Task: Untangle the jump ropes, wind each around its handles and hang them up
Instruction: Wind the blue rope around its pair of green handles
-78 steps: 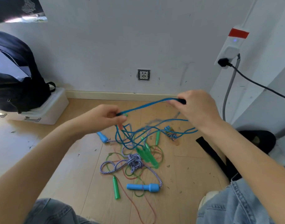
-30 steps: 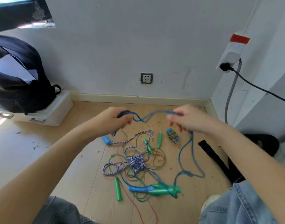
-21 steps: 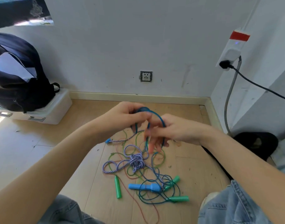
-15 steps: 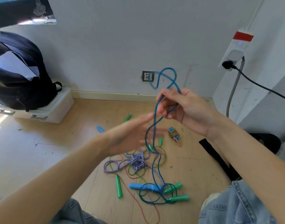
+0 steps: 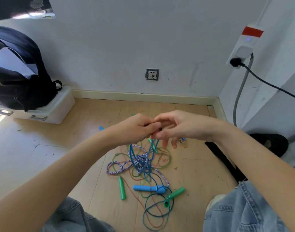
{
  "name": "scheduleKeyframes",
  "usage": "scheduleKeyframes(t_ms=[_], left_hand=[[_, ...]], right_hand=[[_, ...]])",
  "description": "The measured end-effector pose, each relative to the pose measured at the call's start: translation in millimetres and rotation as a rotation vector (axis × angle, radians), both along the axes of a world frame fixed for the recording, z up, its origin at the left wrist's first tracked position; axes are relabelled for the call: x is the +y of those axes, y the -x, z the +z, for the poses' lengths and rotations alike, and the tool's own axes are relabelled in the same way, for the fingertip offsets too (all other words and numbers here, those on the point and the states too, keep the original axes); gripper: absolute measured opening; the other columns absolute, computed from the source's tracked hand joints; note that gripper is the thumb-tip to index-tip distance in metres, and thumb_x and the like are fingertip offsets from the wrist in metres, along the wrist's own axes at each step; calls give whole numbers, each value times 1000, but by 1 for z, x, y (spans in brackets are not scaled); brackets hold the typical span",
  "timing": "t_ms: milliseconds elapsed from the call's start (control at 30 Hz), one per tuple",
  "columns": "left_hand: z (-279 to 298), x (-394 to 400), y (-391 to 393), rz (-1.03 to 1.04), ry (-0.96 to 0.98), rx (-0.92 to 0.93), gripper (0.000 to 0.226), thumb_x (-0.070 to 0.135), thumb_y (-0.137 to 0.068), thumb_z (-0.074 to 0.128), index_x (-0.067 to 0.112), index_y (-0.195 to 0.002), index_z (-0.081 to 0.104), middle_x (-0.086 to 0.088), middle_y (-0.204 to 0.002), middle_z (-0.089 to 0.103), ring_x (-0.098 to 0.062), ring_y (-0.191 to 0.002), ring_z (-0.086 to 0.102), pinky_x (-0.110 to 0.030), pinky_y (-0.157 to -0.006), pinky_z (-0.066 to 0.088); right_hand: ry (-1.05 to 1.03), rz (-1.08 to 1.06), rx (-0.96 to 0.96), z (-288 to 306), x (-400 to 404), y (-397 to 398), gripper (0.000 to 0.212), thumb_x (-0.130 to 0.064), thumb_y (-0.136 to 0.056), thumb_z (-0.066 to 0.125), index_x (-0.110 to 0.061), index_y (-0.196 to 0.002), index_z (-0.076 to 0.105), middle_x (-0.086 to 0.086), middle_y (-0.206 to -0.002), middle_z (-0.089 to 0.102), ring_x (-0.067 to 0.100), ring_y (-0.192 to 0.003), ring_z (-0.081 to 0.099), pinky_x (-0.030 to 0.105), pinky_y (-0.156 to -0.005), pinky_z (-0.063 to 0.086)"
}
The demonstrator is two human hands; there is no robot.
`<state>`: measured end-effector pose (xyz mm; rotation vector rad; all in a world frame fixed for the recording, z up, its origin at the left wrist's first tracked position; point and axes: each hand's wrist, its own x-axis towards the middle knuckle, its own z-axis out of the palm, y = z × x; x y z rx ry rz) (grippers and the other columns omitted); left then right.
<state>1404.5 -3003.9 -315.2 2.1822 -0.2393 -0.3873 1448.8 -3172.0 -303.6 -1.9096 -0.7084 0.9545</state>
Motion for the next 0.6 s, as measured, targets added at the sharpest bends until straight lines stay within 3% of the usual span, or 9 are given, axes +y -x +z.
scheduleKeyframes(t_ms=[33,100,200,267,300,333,400,500,600], left_hand=[[1,1,0,20,96,42,36,29,-97,41,17,-65,50,13,-41,37,-1,-36,30,-12,-38,29],[-1,7,1,26,165,104,38,30,-98,39,15,-65,47,12,-44,43,-4,-39,37,-13,-41,35],[-13,13,6,-52,-202,190,43,33,-100,30,13,-65,45,2,-53,50,-13,-48,47,-18,-54,41],[-17,14,6,-60,-477,146,43,34,-100,30,14,-65,46,3,-57,48,-10,-50,45,-13,-51,37],[-15,14,4,-39,-516,64,43,35,-99,32,16,-65,48,5,-58,48,-6,-50,44,-10,-47,33],[-12,13,2,-26,-486,-5,42,37,-98,34,18,-63,49,8,-56,48,-2,-48,44,-10,-45,32],[-6,9,-1,-27,-275,-18,42,39,-95,39,23,-58,50,12,-47,46,0,-39,39,-10,-41,32],[-1,3,1,-25,72,104,40,33,-95,45,23,-57,52,13,-41,37,-4,-37,31,-10,-39,29],[-4,10,2,26,113,165,35,27,-98,40,15,-66,49,7,-51,42,-8,-43,38,-13,-44,34]], right_hand=[[-31,-31,-9,1,2,2,9,-7,-87,60,-13,-94,61,0,-78,67,7,-57,63,16,-46,45],[-184,-335,-40,1,0,-4,12,-2,-89,54,-8,-81,61,3,-63,60,3,-44,56,13,-41,41],[-302,-760,-108,6,-13,-23,10,-1,-92,49,0,-91,59,9,-67,60,0,-37,53,11,-39,39],[43,-597,-326,-1,-20,-26,17,-3,-89,54,-1,-106,56,16,-87,65,1,-38,54,13,-37,39],[244,-430,-407,-6,-20,-22,35,-7,-86,60,-6,-120,51,14,-103,63,2,-43,57,15,-38,40],[372,-264,-432,-11,-18,-18,56,-11,-82,67,-15,-132,42,6,-115,56,1,-49,59,15,-40,41],[326,-58,-305,-12,-8,-6,75,-15,-76,74,-28,-137,33,-9,-118,49,-4,-56,59,12,-44,42],[52,11,-88,-9,4,4,22,-7,-82,66,-18,-99,59,-12,-82,68,0,-51,60,10,-43,41],[-97,-396,-250,-6,0,-12,9,-2,-87,57,-8,-83,62,-5,-55,62,0,-41,54,14,-42,40]])
